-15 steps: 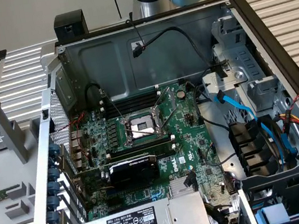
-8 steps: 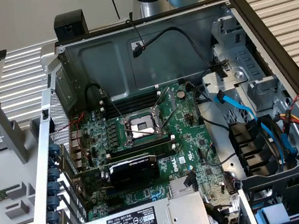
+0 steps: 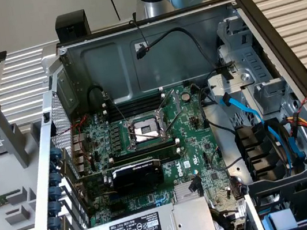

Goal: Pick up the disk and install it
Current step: 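Reach for the disk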

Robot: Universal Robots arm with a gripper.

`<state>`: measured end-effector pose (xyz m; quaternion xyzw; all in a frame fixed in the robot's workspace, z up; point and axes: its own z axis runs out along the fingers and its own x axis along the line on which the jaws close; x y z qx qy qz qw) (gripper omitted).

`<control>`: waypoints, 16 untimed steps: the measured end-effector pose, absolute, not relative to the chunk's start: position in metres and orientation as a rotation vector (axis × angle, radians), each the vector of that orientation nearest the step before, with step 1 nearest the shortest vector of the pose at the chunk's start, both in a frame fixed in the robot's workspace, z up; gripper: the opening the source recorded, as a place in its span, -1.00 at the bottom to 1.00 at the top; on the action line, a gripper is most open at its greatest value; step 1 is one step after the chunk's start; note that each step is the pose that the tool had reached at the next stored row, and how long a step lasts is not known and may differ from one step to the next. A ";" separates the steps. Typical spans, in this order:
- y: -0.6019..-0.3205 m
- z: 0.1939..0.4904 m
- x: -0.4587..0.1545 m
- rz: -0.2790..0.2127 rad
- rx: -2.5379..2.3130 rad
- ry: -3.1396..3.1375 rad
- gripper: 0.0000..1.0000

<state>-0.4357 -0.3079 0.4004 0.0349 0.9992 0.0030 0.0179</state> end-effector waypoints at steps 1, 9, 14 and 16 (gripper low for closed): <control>-0.307 0.400 -0.440 0.009 0.109 3.104 -0.79; -0.301 0.400 -0.475 0.009 0.108 3.104 -0.79; -0.294 0.400 -0.494 0.009 0.108 3.104 -0.79; -0.291 0.400 -0.502 0.009 0.108 3.104 -0.79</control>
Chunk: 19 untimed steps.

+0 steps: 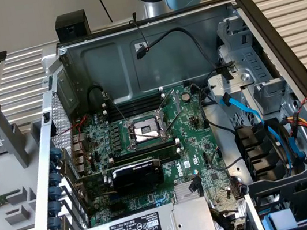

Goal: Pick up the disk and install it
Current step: 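Reach for the disk, then pick up the disk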

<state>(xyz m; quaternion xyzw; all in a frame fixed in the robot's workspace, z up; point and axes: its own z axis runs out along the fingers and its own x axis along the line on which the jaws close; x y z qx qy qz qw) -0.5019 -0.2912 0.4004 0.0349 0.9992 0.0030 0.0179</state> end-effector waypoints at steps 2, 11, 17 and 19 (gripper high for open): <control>-0.288 0.400 -0.508 0.009 0.108 3.104 -0.79; -0.267 0.400 -0.517 0.009 0.109 3.104 -0.79; -0.267 0.400 -0.517 0.009 0.108 3.104 -0.79; -0.267 0.400 -0.517 0.009 0.108 3.104 -0.79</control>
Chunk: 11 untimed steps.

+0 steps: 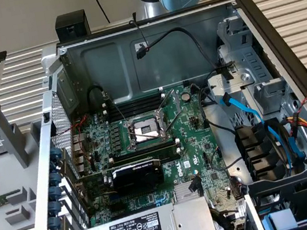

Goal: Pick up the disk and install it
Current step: 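Pick up the disk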

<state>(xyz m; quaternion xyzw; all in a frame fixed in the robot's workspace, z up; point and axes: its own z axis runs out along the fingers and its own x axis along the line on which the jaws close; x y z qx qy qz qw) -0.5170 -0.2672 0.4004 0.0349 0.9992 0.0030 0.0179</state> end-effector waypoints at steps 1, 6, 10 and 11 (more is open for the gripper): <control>-0.267 0.400 -0.517 0.009 0.108 3.104 -0.79; -0.267 0.400 -0.517 0.009 0.108 3.104 -0.79; -0.267 0.400 -0.518 0.009 0.106 3.102 -0.79; -0.267 0.400 -0.518 0.010 0.083 3.102 -0.79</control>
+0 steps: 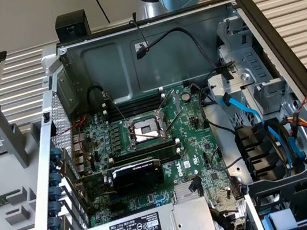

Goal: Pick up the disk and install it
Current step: 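Pick up the disk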

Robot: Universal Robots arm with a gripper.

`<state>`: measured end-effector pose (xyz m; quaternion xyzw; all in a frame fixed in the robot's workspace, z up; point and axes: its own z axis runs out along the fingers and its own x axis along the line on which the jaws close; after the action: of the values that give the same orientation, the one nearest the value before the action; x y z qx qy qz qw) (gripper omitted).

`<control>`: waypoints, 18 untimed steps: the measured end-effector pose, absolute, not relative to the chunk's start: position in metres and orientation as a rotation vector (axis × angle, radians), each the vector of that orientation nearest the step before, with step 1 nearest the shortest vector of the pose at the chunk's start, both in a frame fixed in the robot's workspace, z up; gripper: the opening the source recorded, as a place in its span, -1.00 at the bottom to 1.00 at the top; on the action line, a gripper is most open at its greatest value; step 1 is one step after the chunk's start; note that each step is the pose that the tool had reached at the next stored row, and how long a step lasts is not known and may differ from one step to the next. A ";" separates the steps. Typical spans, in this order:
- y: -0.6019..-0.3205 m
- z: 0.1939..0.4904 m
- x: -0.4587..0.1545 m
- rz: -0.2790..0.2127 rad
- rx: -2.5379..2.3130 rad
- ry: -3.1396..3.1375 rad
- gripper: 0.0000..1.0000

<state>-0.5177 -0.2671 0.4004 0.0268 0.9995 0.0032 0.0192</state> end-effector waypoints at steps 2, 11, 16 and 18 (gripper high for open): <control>-0.267 0.400 -0.518 0.011 0.028 3.103 -0.79; -0.267 0.400 -0.518 0.016 -0.227 3.096 -0.79; -0.267 0.400 -0.518 0.018 -0.367 3.083 -0.79; -0.267 0.400 -0.518 0.019 -0.424 3.076 -0.79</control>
<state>-0.5178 -0.2671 0.4004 -0.1365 0.9905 0.0063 0.0184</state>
